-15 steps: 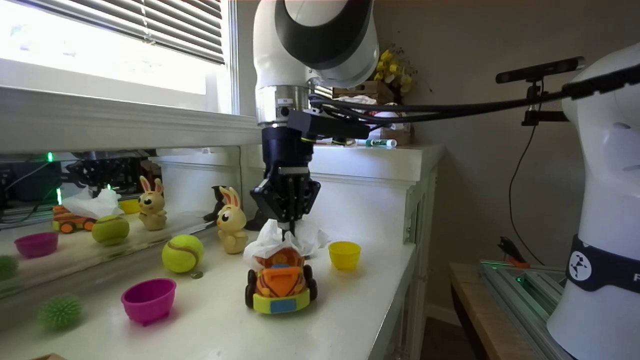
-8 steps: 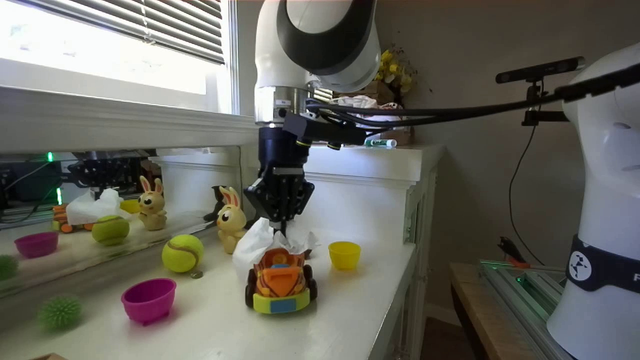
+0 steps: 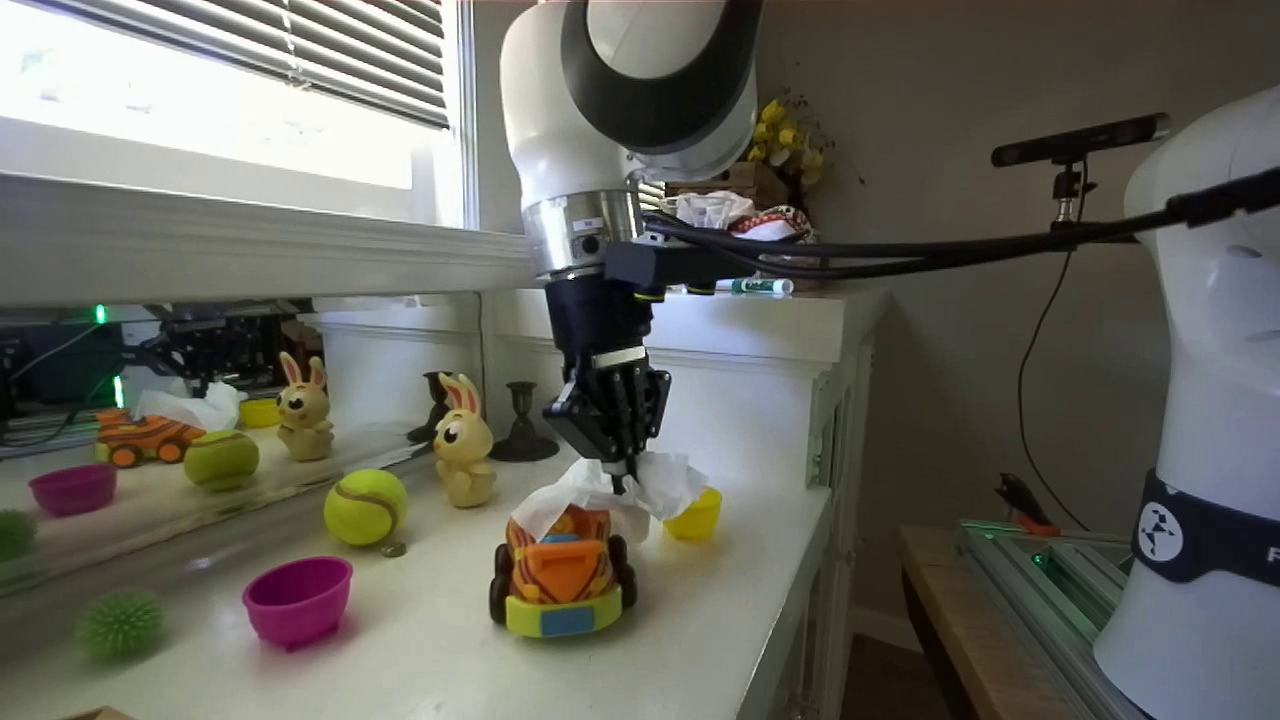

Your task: Use the paper towel to wipe the toy car

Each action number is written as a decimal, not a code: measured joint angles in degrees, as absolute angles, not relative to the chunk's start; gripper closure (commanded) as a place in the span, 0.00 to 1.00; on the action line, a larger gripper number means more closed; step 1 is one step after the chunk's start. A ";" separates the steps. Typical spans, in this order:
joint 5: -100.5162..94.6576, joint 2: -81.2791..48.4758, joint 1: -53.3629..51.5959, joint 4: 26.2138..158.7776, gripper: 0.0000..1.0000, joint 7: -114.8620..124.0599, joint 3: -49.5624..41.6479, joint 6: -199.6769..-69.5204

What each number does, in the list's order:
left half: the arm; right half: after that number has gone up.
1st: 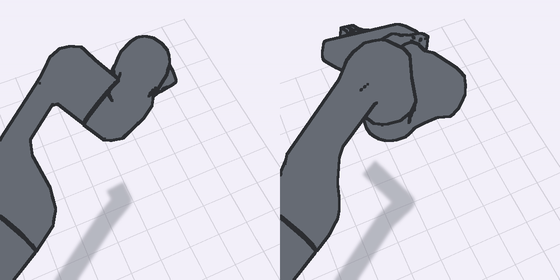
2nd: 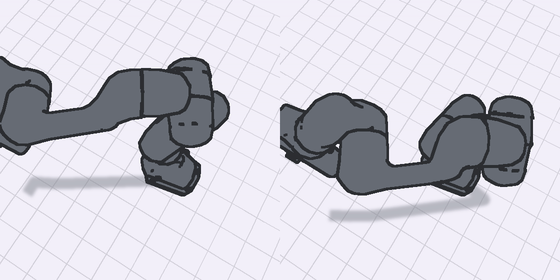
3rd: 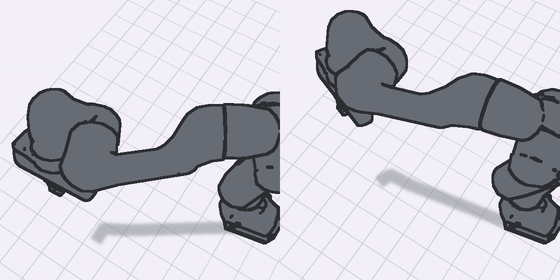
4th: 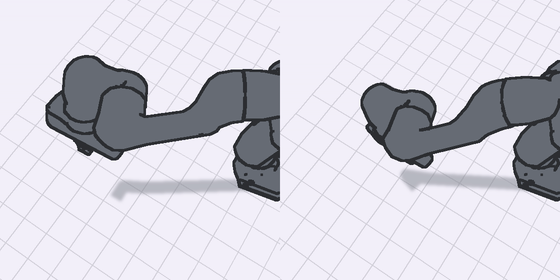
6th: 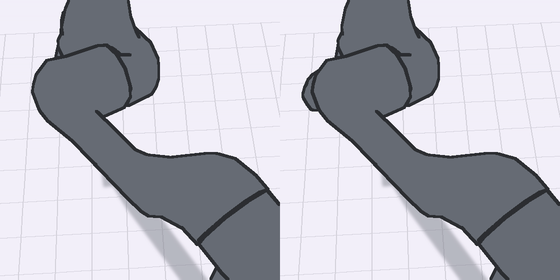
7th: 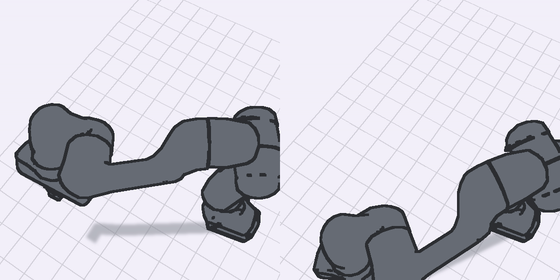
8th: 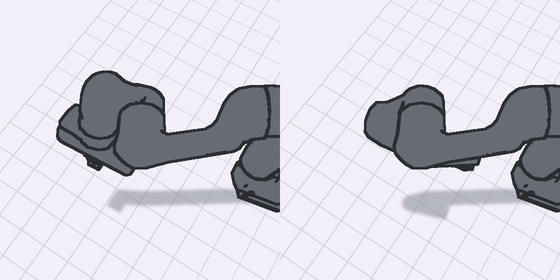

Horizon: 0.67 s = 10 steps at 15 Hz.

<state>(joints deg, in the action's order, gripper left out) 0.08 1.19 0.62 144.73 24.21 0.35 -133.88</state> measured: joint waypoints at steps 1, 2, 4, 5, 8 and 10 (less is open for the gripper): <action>0.29 1.19 0.59 144.76 0.99 24.13 0.35 -134.88; 0.70 1.19 0.56 144.79 0.99 24.00 0.35 -136.28; 2.29 1.19 0.48 145.01 0.99 23.36 0.41 -140.19; 3.32 1.18 0.45 145.16 0.99 22.86 0.48 -142.21; 5.79 1.15 0.27 145.44 0.99 21.24 0.72 -146.88; 6.13 1.14 0.14 145.50 0.99 20.67 0.81 -147.79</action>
